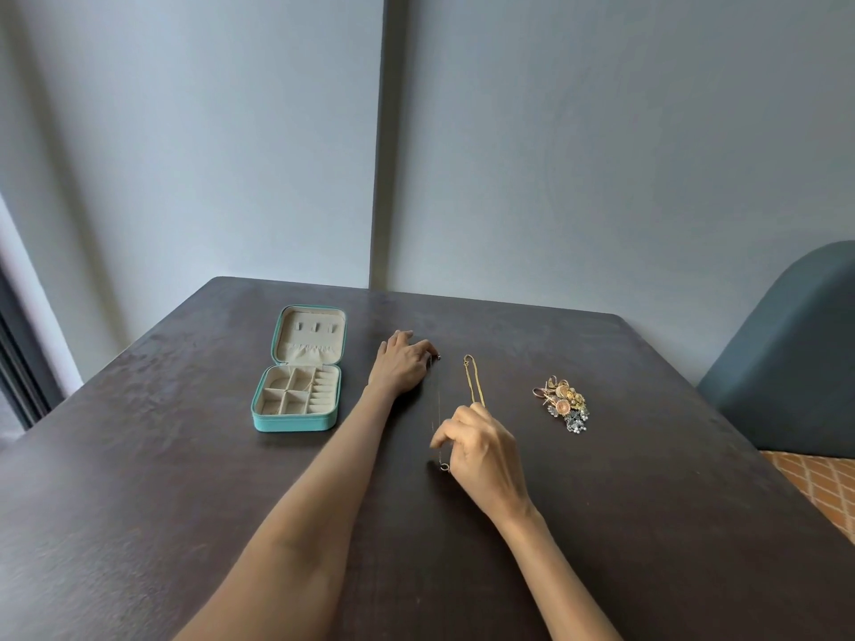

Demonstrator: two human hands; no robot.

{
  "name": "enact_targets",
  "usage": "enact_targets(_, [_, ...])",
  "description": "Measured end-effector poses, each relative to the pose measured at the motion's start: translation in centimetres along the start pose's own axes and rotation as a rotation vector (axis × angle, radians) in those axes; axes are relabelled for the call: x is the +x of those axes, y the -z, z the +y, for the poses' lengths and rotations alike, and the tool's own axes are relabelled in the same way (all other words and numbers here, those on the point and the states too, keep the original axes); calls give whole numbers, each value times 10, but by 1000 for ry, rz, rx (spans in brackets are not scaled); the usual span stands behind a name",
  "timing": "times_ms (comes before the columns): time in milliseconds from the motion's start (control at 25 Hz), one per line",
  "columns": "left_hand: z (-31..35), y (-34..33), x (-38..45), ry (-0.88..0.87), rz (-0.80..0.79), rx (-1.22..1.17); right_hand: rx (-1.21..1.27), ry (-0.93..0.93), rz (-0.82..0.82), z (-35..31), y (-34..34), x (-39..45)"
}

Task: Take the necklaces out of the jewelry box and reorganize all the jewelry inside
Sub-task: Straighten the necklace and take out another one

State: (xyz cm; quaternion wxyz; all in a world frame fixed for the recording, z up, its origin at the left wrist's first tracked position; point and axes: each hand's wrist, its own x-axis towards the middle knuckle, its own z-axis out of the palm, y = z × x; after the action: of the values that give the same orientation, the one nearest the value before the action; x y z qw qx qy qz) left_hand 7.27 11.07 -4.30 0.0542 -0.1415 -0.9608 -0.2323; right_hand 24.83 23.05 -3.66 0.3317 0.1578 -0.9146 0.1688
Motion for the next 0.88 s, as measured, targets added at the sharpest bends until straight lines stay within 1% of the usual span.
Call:
enact_targets(80, [0,0,0,-1,1,0,-35,-75,10,2,-2,1])
enact_targets(160, [0,0,0,0,1,2,-71,-102,-6,3,-4,1])
enact_targets(480, [0,-1,0,4,4,-3,-51,-65,-59,1,-3,0])
enact_targets(880, [-1,-1,0,-6,7,-2,-61,-27,-58,1,-3,0])
